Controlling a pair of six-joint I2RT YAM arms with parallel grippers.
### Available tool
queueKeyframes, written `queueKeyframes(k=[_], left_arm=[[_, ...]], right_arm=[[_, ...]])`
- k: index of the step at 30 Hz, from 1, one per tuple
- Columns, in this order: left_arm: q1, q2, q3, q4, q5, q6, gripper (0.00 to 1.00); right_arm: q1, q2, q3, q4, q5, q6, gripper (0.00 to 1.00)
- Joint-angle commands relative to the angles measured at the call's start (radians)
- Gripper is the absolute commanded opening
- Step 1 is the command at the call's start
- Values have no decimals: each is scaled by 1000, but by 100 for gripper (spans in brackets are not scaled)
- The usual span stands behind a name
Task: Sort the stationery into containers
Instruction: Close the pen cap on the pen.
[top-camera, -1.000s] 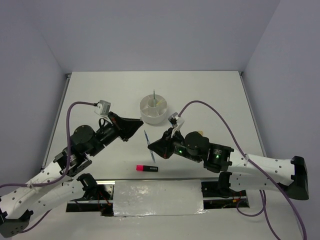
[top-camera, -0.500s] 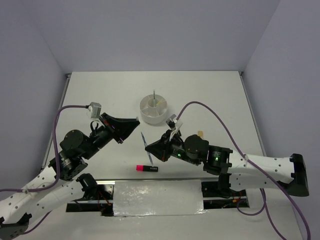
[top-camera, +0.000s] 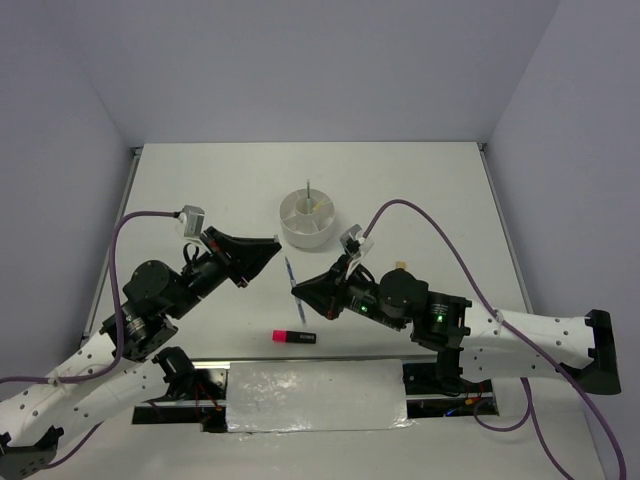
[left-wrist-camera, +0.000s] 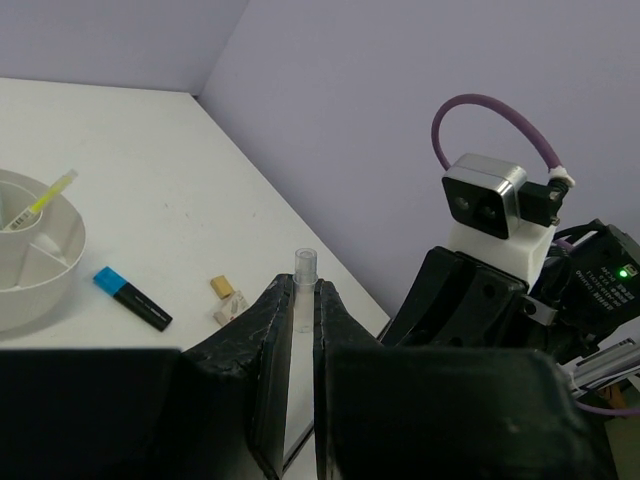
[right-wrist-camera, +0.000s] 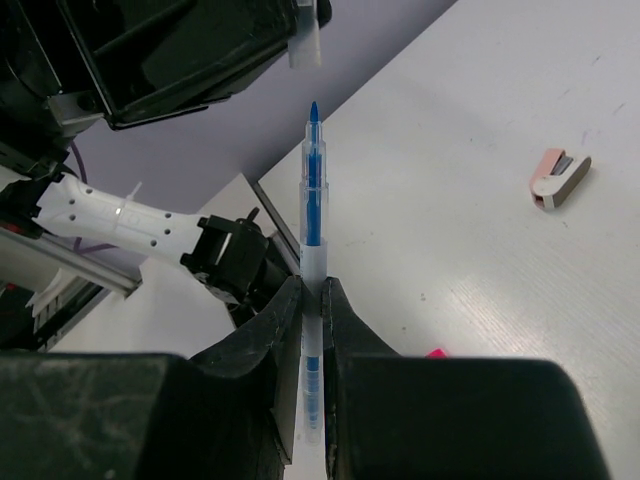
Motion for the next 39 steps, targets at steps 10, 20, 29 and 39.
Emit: queueKeyframes(k=[10,20,29,39], left_arm=[[-4,-1,0,61,16,-13,0],[-2,-4,7,61,14,-13,0],[-2,-6,14,47,6,-5,0],[-4,-3,-5,61,20,-19,0]], right_arm=[[11,8,68,53,24,-37,0],[11,48,92,43,20,-34,0],[11,52,94,43,23,-34,0],[11,67,137,24,57,-58,0]])
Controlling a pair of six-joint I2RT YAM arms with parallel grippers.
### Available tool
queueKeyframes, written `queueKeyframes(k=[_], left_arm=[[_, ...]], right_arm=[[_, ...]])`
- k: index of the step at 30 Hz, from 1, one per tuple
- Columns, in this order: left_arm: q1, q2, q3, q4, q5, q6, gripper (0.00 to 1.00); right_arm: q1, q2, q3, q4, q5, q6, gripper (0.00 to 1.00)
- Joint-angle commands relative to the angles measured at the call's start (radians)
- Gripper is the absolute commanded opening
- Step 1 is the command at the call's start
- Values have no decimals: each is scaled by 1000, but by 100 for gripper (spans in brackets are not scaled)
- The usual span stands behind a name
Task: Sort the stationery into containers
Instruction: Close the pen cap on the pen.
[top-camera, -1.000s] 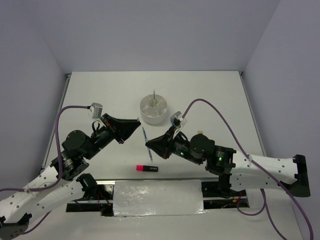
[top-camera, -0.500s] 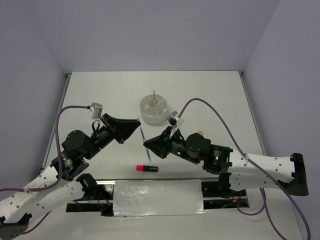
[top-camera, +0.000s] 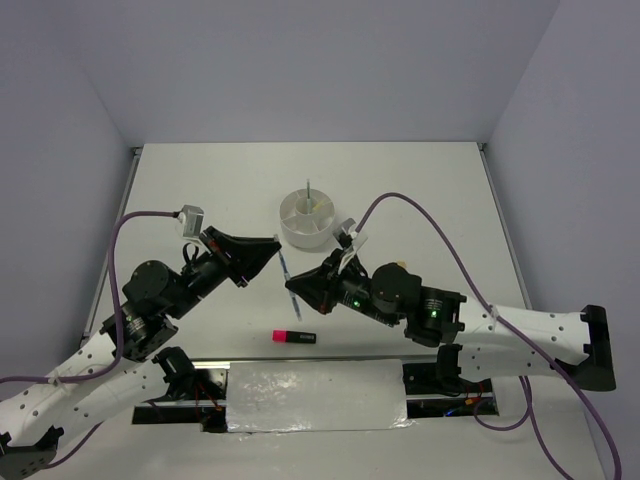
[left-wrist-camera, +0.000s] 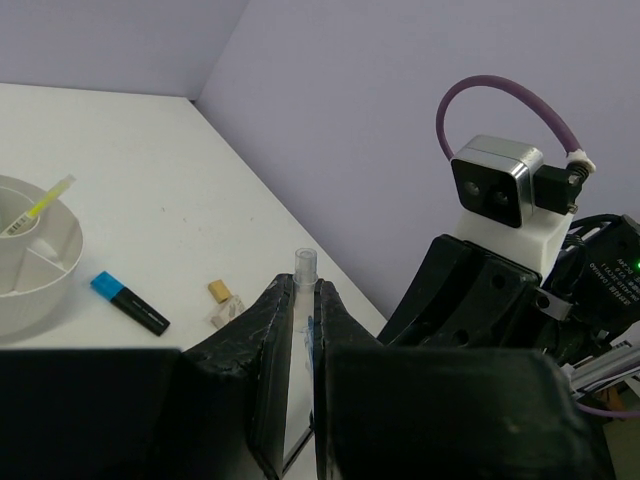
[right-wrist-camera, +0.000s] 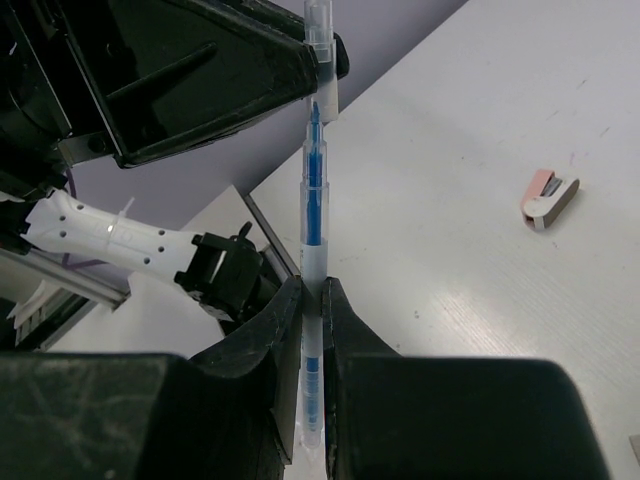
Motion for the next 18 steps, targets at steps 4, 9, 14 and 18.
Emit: queueKeyframes(k=[4,9,14,18], left_arm=[[-2,-7,2,46,17,-14,0],[-2,-7,1,51,32,-29,0],[-2,-5,2,45,45,-42,4],[-2,-13,4,35,45,-45,20]], right_arm=[[9,20,87,29,41,-40,0],[9,43,113,49,67,-67,0],[9,52,142,77,131,-124,0],[9,64,169,95,168,-181,0]])
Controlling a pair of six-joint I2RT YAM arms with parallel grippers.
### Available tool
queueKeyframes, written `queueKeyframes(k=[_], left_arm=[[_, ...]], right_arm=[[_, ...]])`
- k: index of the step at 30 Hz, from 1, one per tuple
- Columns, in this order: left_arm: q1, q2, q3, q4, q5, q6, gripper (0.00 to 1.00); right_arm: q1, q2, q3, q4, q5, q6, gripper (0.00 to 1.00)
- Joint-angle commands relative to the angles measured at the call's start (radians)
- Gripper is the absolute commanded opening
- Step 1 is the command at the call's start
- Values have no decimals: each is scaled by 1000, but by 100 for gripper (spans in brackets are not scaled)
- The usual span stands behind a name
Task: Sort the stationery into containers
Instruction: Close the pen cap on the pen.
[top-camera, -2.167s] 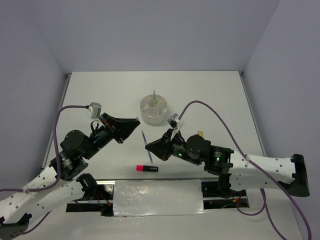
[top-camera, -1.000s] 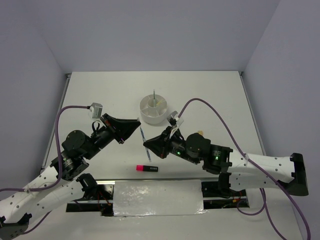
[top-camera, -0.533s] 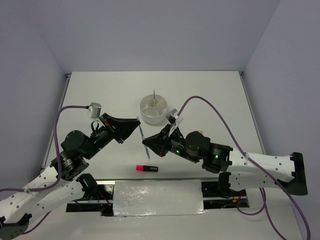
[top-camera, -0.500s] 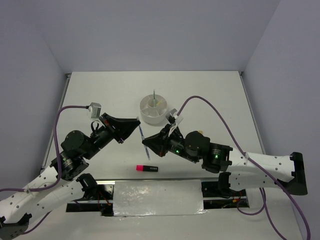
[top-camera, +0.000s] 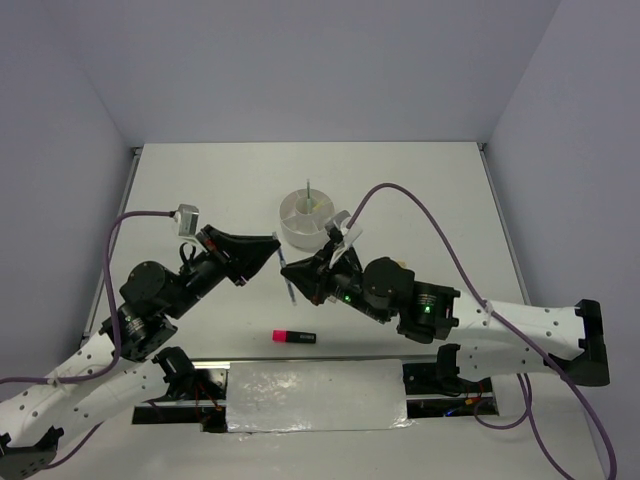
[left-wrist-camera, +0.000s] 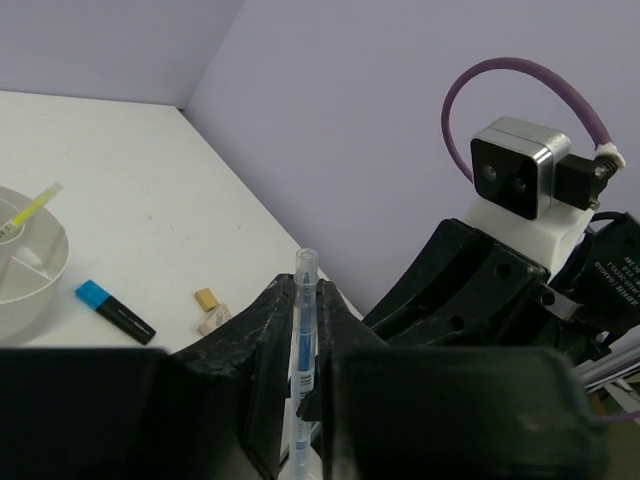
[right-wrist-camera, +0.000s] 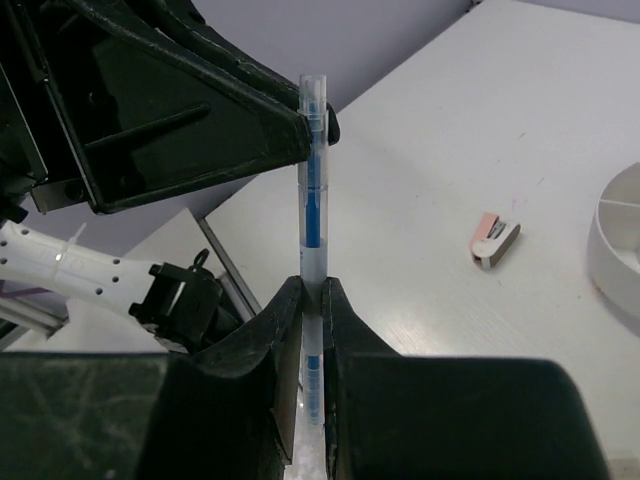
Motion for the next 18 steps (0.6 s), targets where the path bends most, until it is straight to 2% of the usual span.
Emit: queueKeyframes(k=[1,4,6,8,10,12,14,15,18], left_arm=[[-3,-10,2,12,57,-15,30],[-3,1,19,-6,75,-1,47],[-3,12,33,-38,80,15,55],[-3,13,41,-49,82,30,55],[-3,10,41,-52,80,35,32],[-3,6,42,-54,72,36,14],[-3,6,51,-49,82,51,3],[-3,7,56,-46,92,61,0],[-3,13,68,-23,149,105,0]], right_arm=[[2,12,99,104,80,-101,0],[1,44,125,80,77,-140,0],[2,49,120,80,66,-142,0],[2,44,104,89,68,-137,0],[2,38,91,92,63,-129,0],[2,38,88,87,49,-123,0],[1,38,84,81,35,-122,0],[1,40,79,81,35,-120,0],[1,38,62,89,11,-117,0]])
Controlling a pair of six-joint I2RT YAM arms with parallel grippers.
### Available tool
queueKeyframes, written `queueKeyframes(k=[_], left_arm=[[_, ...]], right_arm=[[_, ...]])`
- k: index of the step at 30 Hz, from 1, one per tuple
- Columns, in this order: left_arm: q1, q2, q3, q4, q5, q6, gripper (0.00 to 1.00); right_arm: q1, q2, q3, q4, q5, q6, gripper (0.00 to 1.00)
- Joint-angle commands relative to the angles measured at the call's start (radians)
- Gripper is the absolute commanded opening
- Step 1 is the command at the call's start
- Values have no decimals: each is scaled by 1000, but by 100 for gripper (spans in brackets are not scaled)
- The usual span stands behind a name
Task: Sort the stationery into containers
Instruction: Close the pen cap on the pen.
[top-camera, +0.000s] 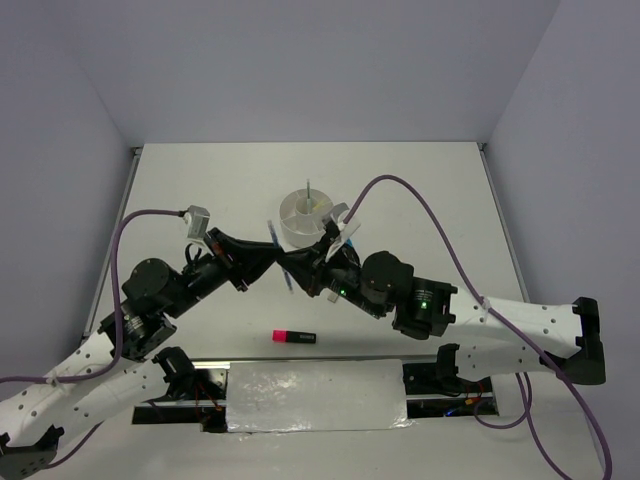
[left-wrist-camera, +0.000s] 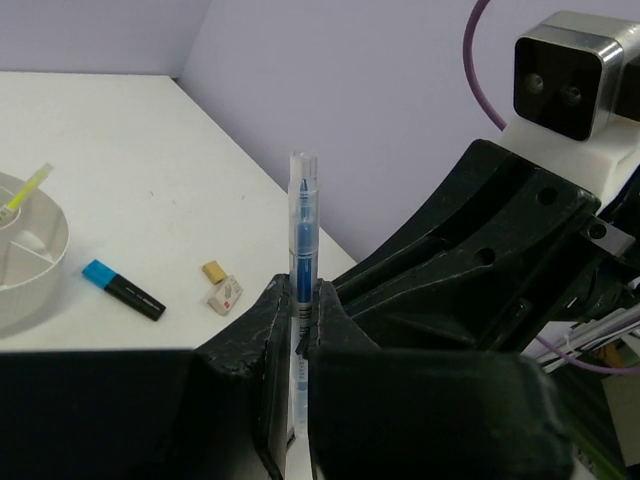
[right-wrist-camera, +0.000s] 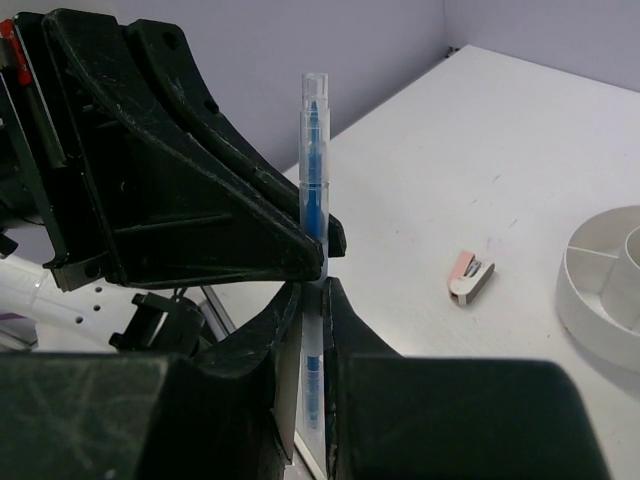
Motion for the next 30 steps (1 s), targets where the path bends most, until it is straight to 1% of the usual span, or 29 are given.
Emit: queueKeyframes(k=[1,3,4,5,6,7,8,11,13,14,15,17,18,20,21,22,23,25,27,30], left_arm=[[-4,1,49,44,101,83,0],[-4,1,46,67,163,106,0],[-6,-5,44,92,188,129,0],[-6,-8,43,104,209,138,0],[-6,-9,40,124,257,158,0],[-6,-14,40,132,277,166,0],[-4,-15,40,136,312,175,0],[-4,-22,40,150,354,194,0],[-6,-22,38,155,374,197,0],[-4,-23,35,155,378,197,0],[-4,-22,35,153,381,200,0],[-4,-17,38,138,378,206,0],[-4,-15,40,130,374,212,1],[-4,-17,44,108,340,215,18],[-4,-19,46,101,325,214,28],[-4,-22,50,97,290,212,47],[-6,-23,55,81,270,209,59],[-4,-22,73,71,219,200,78],[-4,-20,95,63,193,195,87],[-4,-19,109,63,162,194,88]], right_arm=[[-1,-10,-12,70,-35,-7,0],[-1,-12,-21,77,-61,-6,1],[1,-10,-24,77,-93,-4,6],[-2,-7,-26,71,-110,-3,14],[-4,-6,-26,70,-128,0,32],[-4,0,-27,67,-159,6,37],[-4,2,-27,61,-165,7,38],[-4,-3,-41,70,-184,10,30],[-5,-3,-40,67,-184,11,30],[-7,-4,-39,67,-182,11,20],[-5,-7,-39,67,-181,11,12],[-7,-10,-39,71,-185,10,0],[-7,-15,-39,71,-187,10,0],[-7,-18,-44,80,-190,14,0],[-5,-21,-47,82,-190,17,0],[-5,-19,-53,88,-191,19,0],[-7,-18,-55,90,-191,22,0],[-5,-9,-61,91,-190,28,0],[-7,-1,-69,94,-190,36,0],[-7,4,-76,104,-198,46,0]])
